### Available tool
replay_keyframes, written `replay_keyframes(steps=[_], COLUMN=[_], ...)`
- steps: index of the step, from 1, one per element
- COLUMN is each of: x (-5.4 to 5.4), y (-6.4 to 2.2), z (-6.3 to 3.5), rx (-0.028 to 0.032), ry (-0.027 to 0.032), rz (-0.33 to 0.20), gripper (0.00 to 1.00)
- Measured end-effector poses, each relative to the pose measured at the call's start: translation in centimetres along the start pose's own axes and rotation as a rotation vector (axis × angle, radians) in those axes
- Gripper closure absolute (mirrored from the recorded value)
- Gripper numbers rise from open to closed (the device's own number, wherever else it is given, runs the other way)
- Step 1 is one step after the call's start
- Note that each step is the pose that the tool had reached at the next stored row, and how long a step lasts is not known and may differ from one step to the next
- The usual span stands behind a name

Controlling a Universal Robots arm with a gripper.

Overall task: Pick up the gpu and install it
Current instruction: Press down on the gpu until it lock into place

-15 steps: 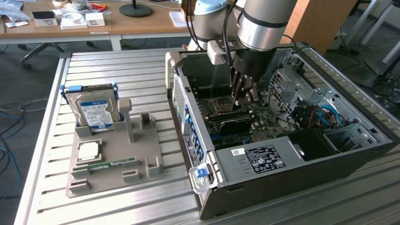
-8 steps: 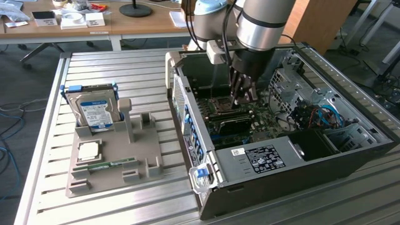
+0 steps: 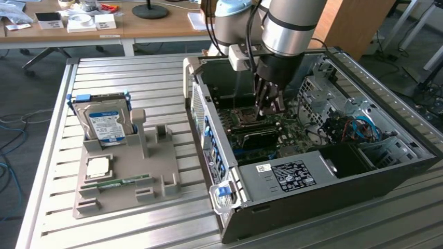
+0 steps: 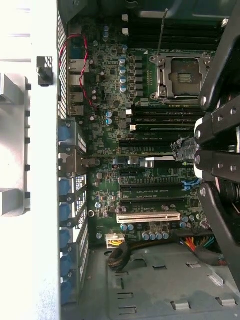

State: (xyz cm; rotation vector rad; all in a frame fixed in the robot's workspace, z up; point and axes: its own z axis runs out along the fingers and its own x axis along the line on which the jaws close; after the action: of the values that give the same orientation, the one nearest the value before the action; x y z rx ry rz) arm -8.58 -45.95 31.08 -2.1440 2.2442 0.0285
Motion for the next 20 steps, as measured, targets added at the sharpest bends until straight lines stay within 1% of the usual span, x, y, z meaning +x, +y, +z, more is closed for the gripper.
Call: replay_keyframes(steps=[20], x=[0.02], y=[0.01], z=[0.34], rx=[-0.0001], ry=[0.0000], rz=[0.000], gripper=[0.89])
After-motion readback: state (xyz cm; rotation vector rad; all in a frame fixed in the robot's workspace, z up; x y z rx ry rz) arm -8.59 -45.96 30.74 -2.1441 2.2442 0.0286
